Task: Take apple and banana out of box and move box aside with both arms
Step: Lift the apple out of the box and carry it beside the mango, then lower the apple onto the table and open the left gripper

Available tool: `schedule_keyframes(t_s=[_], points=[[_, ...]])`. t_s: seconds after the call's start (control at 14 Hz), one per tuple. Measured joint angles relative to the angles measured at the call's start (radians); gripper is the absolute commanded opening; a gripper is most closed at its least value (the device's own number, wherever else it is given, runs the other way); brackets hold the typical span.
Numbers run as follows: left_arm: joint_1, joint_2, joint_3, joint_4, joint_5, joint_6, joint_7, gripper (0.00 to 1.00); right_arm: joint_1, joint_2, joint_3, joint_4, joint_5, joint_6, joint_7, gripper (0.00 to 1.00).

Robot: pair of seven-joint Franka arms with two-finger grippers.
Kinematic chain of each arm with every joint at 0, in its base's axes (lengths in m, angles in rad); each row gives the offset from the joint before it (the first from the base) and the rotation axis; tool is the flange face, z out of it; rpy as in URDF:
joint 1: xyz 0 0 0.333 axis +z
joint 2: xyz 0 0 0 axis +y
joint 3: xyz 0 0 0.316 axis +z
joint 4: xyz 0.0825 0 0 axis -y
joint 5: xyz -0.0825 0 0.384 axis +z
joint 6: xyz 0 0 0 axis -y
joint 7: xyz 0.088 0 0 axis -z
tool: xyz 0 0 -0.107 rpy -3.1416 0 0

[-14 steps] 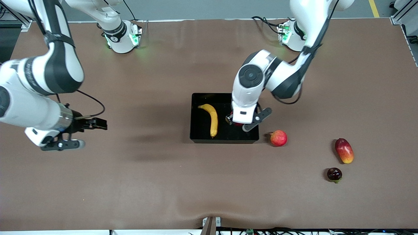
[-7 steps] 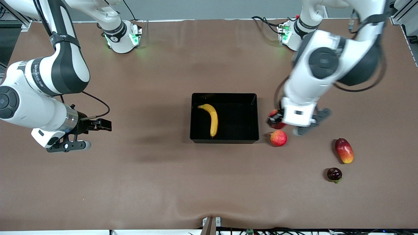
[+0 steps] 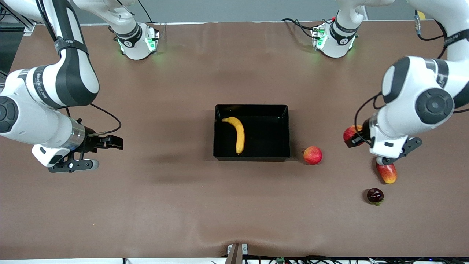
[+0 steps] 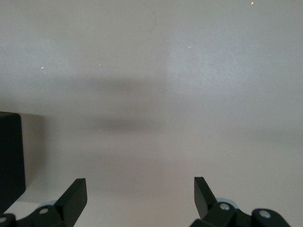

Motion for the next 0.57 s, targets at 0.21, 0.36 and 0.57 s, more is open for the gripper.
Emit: schedule_keyframes(t_s=[0.21, 0.36, 0.57], points=[[0.046, 0.020, 0.000, -0.066, 0.000, 0.053, 0.011, 0.00, -0.003, 0.008, -0.002, -0.001, 0.000, 0.008, -0.004, 1.00], [0.062, 0.030, -0.001, -0.130, 0.000, 0.129, 0.021, 0.00, -0.006, 0.012, -0.004, -0.001, 0.000, 0.026, -0.023, 1.00], [0.100, 0.033, 0.000, -0.215, 0.000, 0.238, 0.066, 0.00, -0.008, 0.014, -0.004, -0.001, 0.000, 0.036, -0.039, 1.00]])
